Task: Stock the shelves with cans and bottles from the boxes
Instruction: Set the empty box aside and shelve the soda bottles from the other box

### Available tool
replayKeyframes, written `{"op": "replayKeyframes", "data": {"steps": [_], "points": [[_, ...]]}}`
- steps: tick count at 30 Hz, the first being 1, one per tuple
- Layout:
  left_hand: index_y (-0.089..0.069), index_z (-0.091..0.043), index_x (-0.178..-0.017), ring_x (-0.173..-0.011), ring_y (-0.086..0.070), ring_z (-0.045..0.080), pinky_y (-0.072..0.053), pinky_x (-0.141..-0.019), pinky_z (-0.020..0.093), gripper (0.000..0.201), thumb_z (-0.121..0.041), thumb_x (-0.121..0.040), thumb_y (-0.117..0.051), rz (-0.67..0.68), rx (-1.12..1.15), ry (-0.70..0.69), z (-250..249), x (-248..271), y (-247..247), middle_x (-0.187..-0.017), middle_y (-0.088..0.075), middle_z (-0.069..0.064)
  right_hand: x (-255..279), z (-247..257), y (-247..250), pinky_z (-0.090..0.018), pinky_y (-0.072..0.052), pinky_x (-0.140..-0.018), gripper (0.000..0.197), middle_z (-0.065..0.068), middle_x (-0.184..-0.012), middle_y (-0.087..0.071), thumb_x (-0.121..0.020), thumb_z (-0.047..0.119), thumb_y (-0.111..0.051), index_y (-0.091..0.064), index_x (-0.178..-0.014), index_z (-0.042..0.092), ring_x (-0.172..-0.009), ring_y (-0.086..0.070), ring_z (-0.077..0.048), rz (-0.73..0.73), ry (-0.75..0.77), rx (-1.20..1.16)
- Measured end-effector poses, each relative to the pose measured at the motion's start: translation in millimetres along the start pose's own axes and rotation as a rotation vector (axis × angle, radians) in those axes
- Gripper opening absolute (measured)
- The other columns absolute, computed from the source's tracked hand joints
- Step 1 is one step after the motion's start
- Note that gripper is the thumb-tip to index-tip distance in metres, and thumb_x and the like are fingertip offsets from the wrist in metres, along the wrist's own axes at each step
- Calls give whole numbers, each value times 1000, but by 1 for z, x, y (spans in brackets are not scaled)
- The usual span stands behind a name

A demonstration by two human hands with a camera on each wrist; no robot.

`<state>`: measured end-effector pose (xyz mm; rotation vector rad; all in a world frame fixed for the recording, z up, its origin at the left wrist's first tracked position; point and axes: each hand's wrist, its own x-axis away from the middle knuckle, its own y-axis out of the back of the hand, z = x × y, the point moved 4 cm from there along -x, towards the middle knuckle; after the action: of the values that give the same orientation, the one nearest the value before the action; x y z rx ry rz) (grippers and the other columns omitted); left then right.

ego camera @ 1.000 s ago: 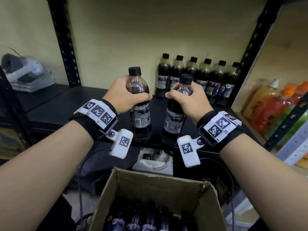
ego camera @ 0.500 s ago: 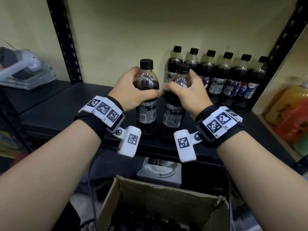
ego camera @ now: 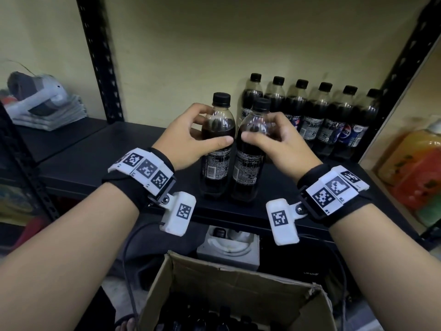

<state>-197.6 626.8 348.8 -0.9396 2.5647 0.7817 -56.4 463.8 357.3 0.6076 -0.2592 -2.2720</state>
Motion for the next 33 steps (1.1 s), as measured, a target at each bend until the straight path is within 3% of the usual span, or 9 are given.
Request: {"op": "replayKeyframes", "data": {"steps": [4,7,11,15,20,25,29,33], "points": [[-54,-34,-132,-93,-73,8,-60,-88,37,67,-29,-75,-89,24,12,-8,-5,10,2,-118,-64,-11,15,-2,8,-42,-56,-96,82,14,-124,-64,-67,56,-87,-45,-136,42,-115,-62,-10,16,48,216],[-55,-33,-130,-88,-75,9,-62,-83,38,66,-23,-74,-89,9,41,0,-6,11,1,-112,-65,-11,20,-1,4,-45,-60,-87,78,17,-124,-63,-71,46,-88,-44,-136,43,-114,-62,-7,-35,73,207],[-56,-33,-129,-86,-75,10,-62,-81,41,70,-27,-70,-92,-24,25,-1,-1,8,2,-116,-65,-8,20,1,-1,-45,-62,-78,69,12,-113,-68,-71,45,-89,-45,-125,47,-98,-69,-14,-76,58,229],[-55,-40,-125,-85,-75,19,-62,-81,45,76,-42,-60,-94,-50,-16,16,6,1,4,-115,-66,-9,14,2,-5,-46,-62,-78,67,13,-116,-67,-71,43,-90,-45,-122,44,-99,-69,-15,-88,54,234],[-55,-36,-128,-83,-73,16,-62,-79,41,75,-35,-64,-95,-57,-67,43,13,-15,11,-117,-65,-7,-5,-3,-12,-46,-62,-81,65,9,-111,-69,-69,46,-90,-46,-116,47,-95,-70,-17,-82,45,243],[-55,-40,-122,-81,-74,22,-62,-78,46,75,-37,-60,-96,-74,-80,65,30,-41,18,-116,-65,-8,-35,-10,-21,-41,-60,-85,65,13,-108,-67,-71,41,-90,-47,-120,38,-98,-68,-10,-104,55,269],[-55,-43,-118,-81,-75,22,-62,-78,47,75,-40,-56,-97,-83,-64,77,46,-64,23,-116,-65,-6,-62,-15,-28,-39,-61,-81,66,17,-102,-62,-73,39,-90,-46,-123,37,-93,-65,-7,-104,63,275],[-56,-43,-118,-82,-75,22,-62,-78,49,75,-36,-56,-97,-98,-40,77,62,-87,24,-116,-65,-5,-88,-24,-33,-31,-60,-81,67,13,-105,-68,-73,35,-90,-48,-125,32,-95,-66,-2,-94,74,259]]}}
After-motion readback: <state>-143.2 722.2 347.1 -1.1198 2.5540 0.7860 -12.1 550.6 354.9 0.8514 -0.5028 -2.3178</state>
